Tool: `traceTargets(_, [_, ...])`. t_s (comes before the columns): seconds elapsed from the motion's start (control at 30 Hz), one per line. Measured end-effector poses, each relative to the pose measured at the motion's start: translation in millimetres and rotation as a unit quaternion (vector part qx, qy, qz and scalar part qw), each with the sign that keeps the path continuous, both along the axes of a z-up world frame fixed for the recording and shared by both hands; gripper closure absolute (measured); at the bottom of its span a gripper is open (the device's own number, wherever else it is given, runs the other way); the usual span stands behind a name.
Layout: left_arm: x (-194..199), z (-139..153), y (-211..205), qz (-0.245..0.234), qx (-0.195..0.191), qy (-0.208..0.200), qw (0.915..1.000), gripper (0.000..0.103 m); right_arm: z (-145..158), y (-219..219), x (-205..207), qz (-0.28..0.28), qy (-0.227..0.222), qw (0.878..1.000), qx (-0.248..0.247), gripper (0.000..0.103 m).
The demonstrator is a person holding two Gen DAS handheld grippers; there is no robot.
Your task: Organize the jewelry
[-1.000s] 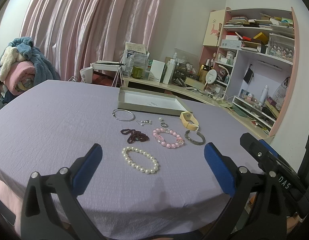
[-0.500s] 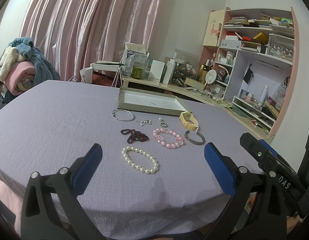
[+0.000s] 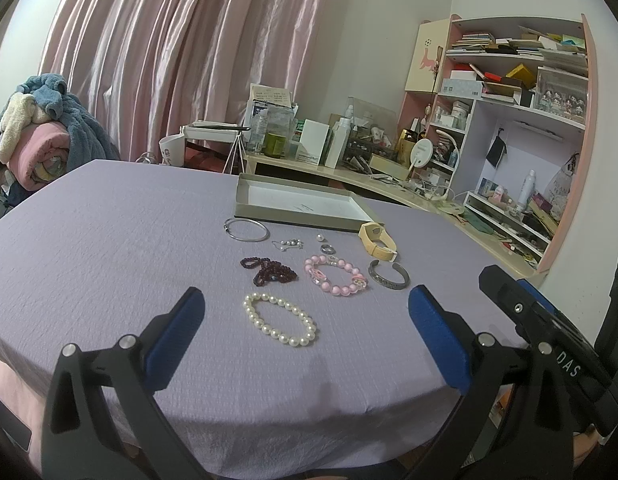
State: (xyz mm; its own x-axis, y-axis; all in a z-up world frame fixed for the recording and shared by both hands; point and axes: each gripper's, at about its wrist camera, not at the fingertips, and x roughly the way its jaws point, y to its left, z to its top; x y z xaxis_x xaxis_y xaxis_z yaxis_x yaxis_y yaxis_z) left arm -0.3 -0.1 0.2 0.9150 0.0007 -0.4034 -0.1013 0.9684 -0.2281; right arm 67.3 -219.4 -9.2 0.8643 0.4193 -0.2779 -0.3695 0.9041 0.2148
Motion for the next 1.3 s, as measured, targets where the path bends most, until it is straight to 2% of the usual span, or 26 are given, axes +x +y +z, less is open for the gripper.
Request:
traceTargets(1.1, [0.1,0.0,0.0,0.0,0.001,0.002,1.0,0.002,-0.2,-2.4,0.8,0.0,0.002,1.0,0.001,0.001])
traceTargets(1.3, [0.4,-5.0,-6.8,0.01,0.0,0.011,0.9999,0.002,-6.8,-0.3,9.6,-0.007,0.018,1.0,-0.008,0.001])
